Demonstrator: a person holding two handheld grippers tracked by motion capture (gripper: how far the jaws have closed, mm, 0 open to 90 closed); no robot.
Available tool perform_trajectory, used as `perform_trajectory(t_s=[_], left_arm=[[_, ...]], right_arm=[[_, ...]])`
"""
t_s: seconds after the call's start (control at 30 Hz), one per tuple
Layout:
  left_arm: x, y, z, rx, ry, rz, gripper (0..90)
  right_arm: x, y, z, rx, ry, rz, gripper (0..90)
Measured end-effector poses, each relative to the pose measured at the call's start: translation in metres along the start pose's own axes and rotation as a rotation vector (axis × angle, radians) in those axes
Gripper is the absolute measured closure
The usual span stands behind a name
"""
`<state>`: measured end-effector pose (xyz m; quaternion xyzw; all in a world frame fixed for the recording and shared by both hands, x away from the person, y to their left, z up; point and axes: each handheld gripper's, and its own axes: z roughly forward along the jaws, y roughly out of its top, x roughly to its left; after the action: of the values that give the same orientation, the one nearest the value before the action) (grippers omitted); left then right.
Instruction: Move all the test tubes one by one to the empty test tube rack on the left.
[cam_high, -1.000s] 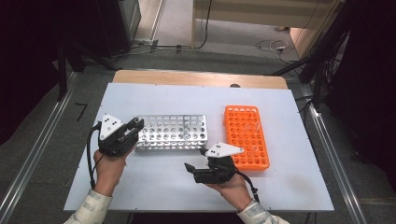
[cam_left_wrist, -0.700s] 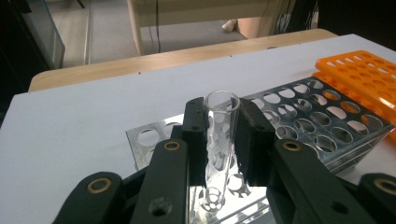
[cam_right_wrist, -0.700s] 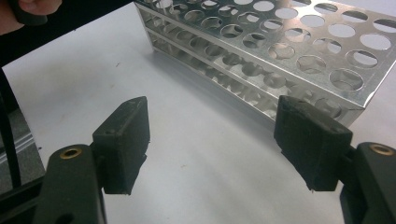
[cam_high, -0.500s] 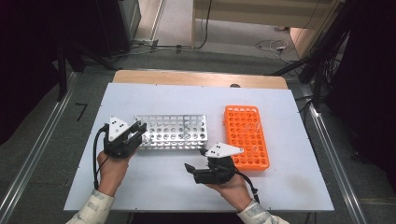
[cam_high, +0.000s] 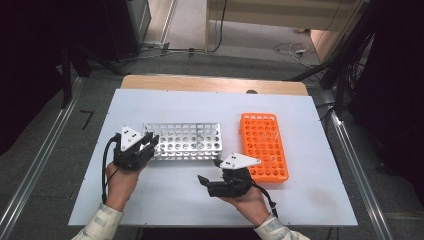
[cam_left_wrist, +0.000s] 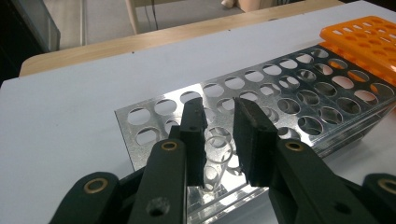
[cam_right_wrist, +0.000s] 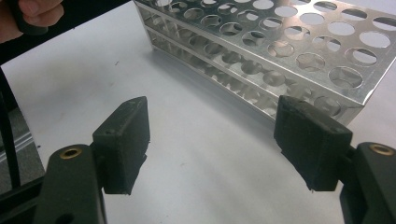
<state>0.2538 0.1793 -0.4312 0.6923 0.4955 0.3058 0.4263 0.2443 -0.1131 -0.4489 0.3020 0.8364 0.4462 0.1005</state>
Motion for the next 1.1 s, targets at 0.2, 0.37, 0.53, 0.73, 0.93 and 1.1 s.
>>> perform_trajectory(t_s=[0.2,0.37,0.53,0.73,0.93,1.1], left_arm=[[-0.001,0.001,-0.002,-0.013,-0.007,-0.008,71.5],[-0.001,0.002,-0.006,-0.032,-0.028,-0.028,69.4],[-0.003,0.004,-0.012,-0.053,-0.06,-0.073,55.3],[-0.009,0.004,-0.017,-0.05,-0.058,-0.104,32.4],[-0.014,0.001,-0.018,-0.059,-0.073,-0.134,27.0],[-0.018,-0.002,-0.015,-0.043,-0.07,-0.128,22.4]], right_arm=[[0.0,0.0,0.0,0.0,-0.001,0.004,25.5],[-0.001,-0.001,-0.003,-0.004,-0.004,0.008,25.5],[-0.002,-0.004,-0.007,0.001,-0.006,0.011,25.5],[-0.006,-0.007,-0.016,-0.01,-0.019,0.023,25.5],[-0.009,-0.012,-0.027,-0.016,-0.025,0.028,25.5],[-0.011,-0.021,-0.037,-0.003,-0.038,0.022,25.6]])
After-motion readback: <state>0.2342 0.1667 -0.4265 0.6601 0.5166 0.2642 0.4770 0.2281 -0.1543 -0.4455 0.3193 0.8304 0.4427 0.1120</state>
